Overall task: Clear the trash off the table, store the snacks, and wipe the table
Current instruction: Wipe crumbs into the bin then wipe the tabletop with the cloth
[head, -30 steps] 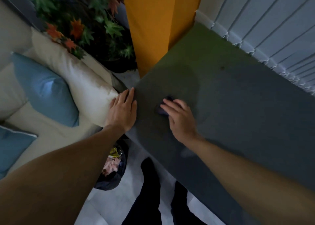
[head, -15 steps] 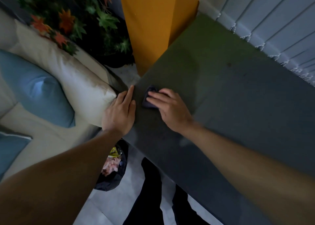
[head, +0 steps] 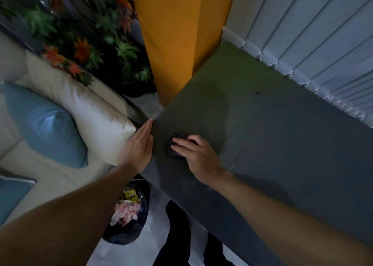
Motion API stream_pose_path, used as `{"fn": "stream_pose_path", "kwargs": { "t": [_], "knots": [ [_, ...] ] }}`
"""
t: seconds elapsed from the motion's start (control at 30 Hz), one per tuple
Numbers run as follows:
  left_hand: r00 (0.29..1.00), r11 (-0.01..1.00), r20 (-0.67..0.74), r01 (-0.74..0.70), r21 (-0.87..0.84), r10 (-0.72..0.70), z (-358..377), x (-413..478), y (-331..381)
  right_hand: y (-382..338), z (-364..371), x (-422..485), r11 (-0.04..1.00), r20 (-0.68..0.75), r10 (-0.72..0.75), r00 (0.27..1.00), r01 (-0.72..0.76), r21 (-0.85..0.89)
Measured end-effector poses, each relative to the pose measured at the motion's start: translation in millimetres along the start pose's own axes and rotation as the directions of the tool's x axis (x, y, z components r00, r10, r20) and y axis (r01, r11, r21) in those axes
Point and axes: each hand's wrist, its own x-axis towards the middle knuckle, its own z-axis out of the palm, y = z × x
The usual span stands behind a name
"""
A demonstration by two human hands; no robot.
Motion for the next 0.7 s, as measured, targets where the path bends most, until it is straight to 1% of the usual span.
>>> {"fn": "stream_pose_path", "kwargs": {
  "t": [0.03, 0.1, 0.13, 0.17, 0.2, 0.27, 0.3, 0.37, 0.4, 0.43, 0.47, 0.53, 0.57, 0.6, 0.63, 0.7],
  "knots": [
    [1.000, 1.000, 0.015, -0.021, 0.021, 0.021, -1.6, 0.2, 0.1, 2.2, -2.7, 1.6, 0.997, -0.029, 0.080, 0.996, -0.080, -0.002],
    [0.998, 0.997, 0.046, -0.035, 0.075, 0.031, -3.9, 0.3, 1.9, -5.2, -5.8, 4.7, 0.968, -0.054, 0.249, 0.967, -0.248, 0.023],
    [0.998, 0.995, 0.061, -0.033, 0.099, 0.028, -3.8, -0.4, 2.4, -14.5, -4.3, 3.2, 0.959, -0.049, 0.284, 0.958, -0.283, 0.035],
    [0.997, 0.992, 0.071, -0.037, 0.118, 0.028, -3.9, -1.4, 3.5, -25.3, -1.6, -1.2, 0.961, -0.039, 0.276, 0.960, -0.274, 0.039],
    [0.997, 0.991, 0.076, -0.037, 0.130, 0.028, -4.2, -2.8, 4.3, -35.2, 1.9, -8.6, 0.974, -0.026, 0.225, 0.974, -0.223, 0.037],
    [0.996, 0.988, 0.089, -0.036, 0.147, 0.023, -4.9, -4.9, 3.7, -43.2, 7.6, -26.5, 0.999, 0.020, 0.050, 0.999, -0.050, 0.014],
    [0.995, 0.988, 0.103, -0.030, 0.154, 0.015, -5.5, -5.0, 3.3, -39.5, 5.9, -32.5, 1.000, 0.059, -0.026, 0.998, 0.026, 0.000],
    [0.992, 0.986, 0.125, -0.023, 0.165, 0.002, -6.9, -4.2, 4.6, -19.8, -1.6, -34.7, 0.993, 0.071, -0.107, 0.992, 0.110, -0.046],
    [0.992, 0.986, 0.129, -0.022, 0.166, 0.000, -7.4, -3.9, 5.9, -9.2, -6.7, -32.7, 0.993, 0.041, -0.095, 0.995, 0.098, -0.072],
    [0.992, 0.986, 0.128, -0.023, 0.167, 0.002, -8.2, -3.9, 8.1, 0.4, -12.0, -29.3, 0.995, -0.004, -0.037, 0.999, 0.036, -0.092],
    [0.992, 0.986, 0.127, -0.026, 0.166, 0.005, -8.8, -3.9, 9.3, 7.5, -15.2, -26.0, 0.993, -0.055, 0.061, 0.997, -0.067, -0.096],
    [0.993, 0.986, 0.120, -0.036, 0.162, 0.017, -11.1, -3.4, 9.8, 2.6, -15.7, -21.1, 0.958, -0.142, 0.276, 0.951, -0.284, -0.041],
    [0.993, 0.987, 0.119, -0.044, 0.158, 0.025, -12.1, -3.4, 9.0, -9.3, -12.2, -20.8, 0.940, -0.166, 0.336, 0.927, -0.342, -0.007],
    [0.992, 0.987, 0.122, -0.052, 0.149, 0.034, -12.8, -3.4, 7.6, -24.7, -7.0, -22.5, 0.935, -0.163, 0.352, 0.922, -0.355, 0.014],
    [0.991, 0.989, 0.126, -0.059, 0.137, 0.042, -13.3, -3.2, 5.7, -40.3, -0.7, -26.2, 0.949, -0.134, 0.315, 0.940, -0.316, 0.014],
    [0.989, 0.991, 0.137, -0.065, 0.120, 0.049, -13.3, -2.8, 0.6, -59.7, 8.5, -35.9, 0.993, -0.030, 0.121, 0.992, -0.121, -0.001]
  ]
}}
